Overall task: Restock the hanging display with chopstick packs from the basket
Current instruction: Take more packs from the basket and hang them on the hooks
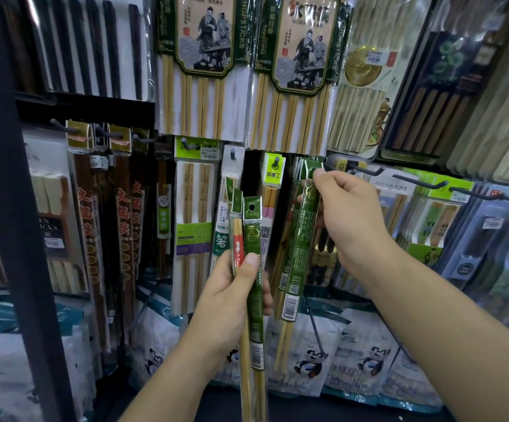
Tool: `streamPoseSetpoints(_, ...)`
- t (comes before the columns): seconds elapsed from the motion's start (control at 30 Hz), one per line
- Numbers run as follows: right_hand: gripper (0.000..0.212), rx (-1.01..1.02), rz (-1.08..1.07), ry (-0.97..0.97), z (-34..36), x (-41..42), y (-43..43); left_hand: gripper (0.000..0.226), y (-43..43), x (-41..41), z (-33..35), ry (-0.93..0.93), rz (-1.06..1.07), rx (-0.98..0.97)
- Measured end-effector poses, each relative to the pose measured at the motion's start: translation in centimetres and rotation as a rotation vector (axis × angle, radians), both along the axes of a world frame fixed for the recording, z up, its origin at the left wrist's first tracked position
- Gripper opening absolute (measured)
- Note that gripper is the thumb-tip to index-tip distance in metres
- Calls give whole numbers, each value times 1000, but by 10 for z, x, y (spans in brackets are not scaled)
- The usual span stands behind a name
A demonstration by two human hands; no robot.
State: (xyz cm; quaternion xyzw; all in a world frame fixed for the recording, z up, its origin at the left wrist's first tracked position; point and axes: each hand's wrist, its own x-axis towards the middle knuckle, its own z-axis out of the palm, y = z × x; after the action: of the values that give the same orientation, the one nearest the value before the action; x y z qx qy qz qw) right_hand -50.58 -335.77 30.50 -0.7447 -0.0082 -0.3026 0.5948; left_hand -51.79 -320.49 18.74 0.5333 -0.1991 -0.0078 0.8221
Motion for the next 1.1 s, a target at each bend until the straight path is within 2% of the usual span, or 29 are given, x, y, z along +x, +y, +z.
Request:
streamPoseSetpoints(0.13,51,-2,-24,30,1,4,-1,33,0,1,0,-8,-3,17)
streamPoseSetpoints(0.23,50,-18,-29,29,2,4,0,24,1,2,-1,-14,-1,32)
streamPoseSetpoints(0.3,46,-23,-40,29,1,6,-1,19,2,1,-1,-26,-2,45)
streamPoseSetpoints(0.6,29,-113,-98,11,3,8,-1,20,2,1,-1,-46,3,76)
streamPoseSetpoints(1.1,50,-238,-199,-40,-11,19,-12,18,1,1,-2,-47,1,70)
